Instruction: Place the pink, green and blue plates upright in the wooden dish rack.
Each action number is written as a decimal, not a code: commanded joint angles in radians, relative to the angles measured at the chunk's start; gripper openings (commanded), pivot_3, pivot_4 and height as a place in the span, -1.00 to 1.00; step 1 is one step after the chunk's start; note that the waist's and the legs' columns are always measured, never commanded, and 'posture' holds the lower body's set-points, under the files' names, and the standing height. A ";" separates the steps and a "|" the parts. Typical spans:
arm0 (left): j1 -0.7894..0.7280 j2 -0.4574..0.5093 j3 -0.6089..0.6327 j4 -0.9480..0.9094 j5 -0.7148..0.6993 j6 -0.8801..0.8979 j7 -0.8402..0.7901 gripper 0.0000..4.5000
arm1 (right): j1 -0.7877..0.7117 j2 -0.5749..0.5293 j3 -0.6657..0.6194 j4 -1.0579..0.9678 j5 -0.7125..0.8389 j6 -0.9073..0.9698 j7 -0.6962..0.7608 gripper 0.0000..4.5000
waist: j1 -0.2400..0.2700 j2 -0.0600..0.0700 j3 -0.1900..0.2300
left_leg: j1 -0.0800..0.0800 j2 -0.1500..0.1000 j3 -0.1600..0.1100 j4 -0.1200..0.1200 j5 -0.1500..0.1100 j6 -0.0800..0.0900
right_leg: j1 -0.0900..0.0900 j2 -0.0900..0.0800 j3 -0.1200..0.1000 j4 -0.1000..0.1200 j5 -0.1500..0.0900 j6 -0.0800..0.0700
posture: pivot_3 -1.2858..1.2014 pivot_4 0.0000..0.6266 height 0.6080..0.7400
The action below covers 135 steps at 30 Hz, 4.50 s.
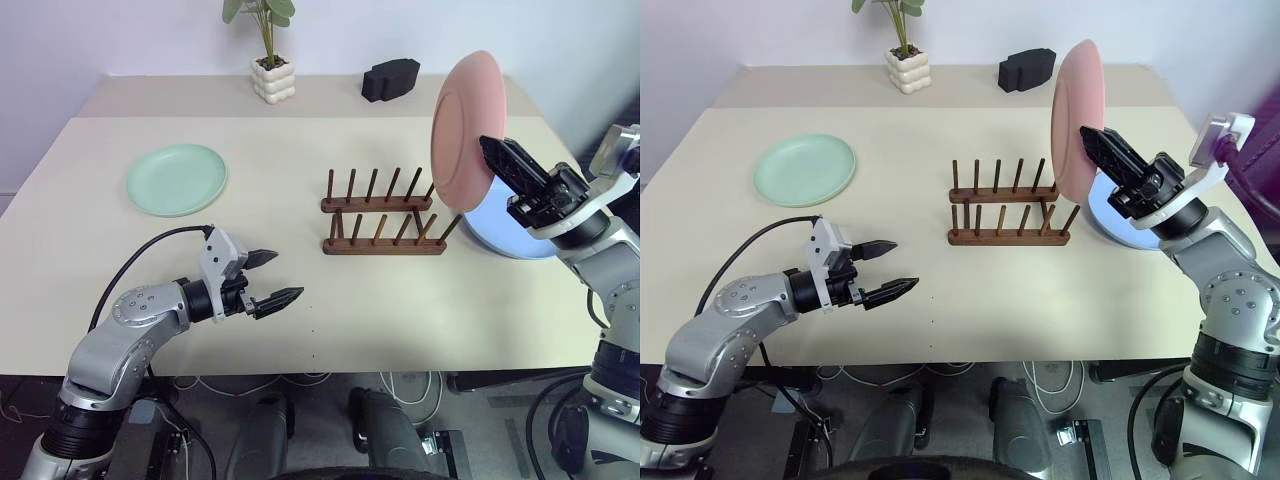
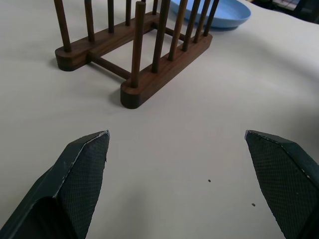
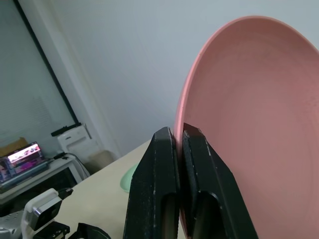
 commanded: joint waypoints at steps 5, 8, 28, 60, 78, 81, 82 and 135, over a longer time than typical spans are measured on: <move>0.012 -0.006 0.012 -0.030 0.008 -0.027 0.005 0.99 | -0.033 0.001 -0.012 0.027 0.032 0.004 0.015 -1.00 | 0.000 0.000 0.000 | 0.000 0.000 0.000 0.000 0.000 0.000 | 0.000 0.000 0.000 0.000 0.000 0.000 | 0.03 -0.52 0.94; 0.014 -0.008 0.017 -0.034 0.005 -0.026 0.009 0.99 | -0.032 -0.002 -0.015 0.045 0.052 0.024 0.022 -1.00 | 0.000 0.000 0.000 | 0.000 0.000 0.000 0.000 0.000 0.000 | 0.000 0.000 0.000 0.000 0.000 0.000 | 0.03 -0.52 0.94; 0.021 -0.007 0.027 -0.030 0.007 -0.027 0.016 1.00 | -0.035 0.013 -0.003 0.118 -0.003 0.011 0.028 0.32 | 0.000 0.000 0.000 | 0.000 0.000 0.000 0.000 0.000 0.000 | 0.000 0.000 0.000 0.000 0.000 0.000 | 0.03 -0.52 0.94; -0.183 -0.063 0.298 0.286 0.032 -0.086 0.271 1.00 | -0.052 -0.205 -0.073 0.081 -0.267 -0.225 0.091 0.76 | -0.004 0.004 0.000 | 0.002 0.000 0.001 0.000 0.000 0.000 | 0.000 0.002 0.000 0.001 0.000 0.001 | 0.03 -0.52 0.94; -0.556 -0.127 0.567 0.821 0.075 0.166 0.818 1.00 | -0.142 -0.088 0.408 -0.235 -0.453 -0.247 0.175 0.76 | 0.005 -0.001 0.000 | -0.001 -0.003 -0.002 0.001 0.000 0.000 | 0.000 -0.001 -0.002 0.001 0.002 0.005 | 0.03 -0.52 0.94; -0.637 -0.136 0.623 0.987 0.048 0.122 0.847 1.00 | -0.116 -0.059 0.445 -0.250 -0.483 -0.257 0.171 0.76 | 0.006 -0.001 -0.001 | 0.000 -0.003 -0.002 0.001 0.000 0.000 | 0.000 -0.001 -0.002 0.001 0.002 0.005 | 0.03 -0.52 0.94; -0.655 -0.137 0.636 1.018 0.038 0.114 0.844 1.00 | -0.112 -0.053 0.448 -0.254 -0.486 -0.255 0.167 0.76 | 0.004 -0.001 -0.001 | 0.000 -0.003 -0.002 0.001 0.000 0.000 | 0.000 -0.001 -0.002 0.001 0.002 0.005 | 0.03 -0.52 0.94; -0.929 -0.234 0.247 0.103 -0.042 0.562 0.777 -0.98 | -0.417 0.113 0.839 0.246 -1.676 -0.962 -0.254 0.79 | -0.004 -0.002 0.000 | -0.002 -0.004 -0.002 0.000 0.001 -0.003 | -0.002 0.000 -0.001 0.001 0.003 0.005 | 0.03 -0.52 0.94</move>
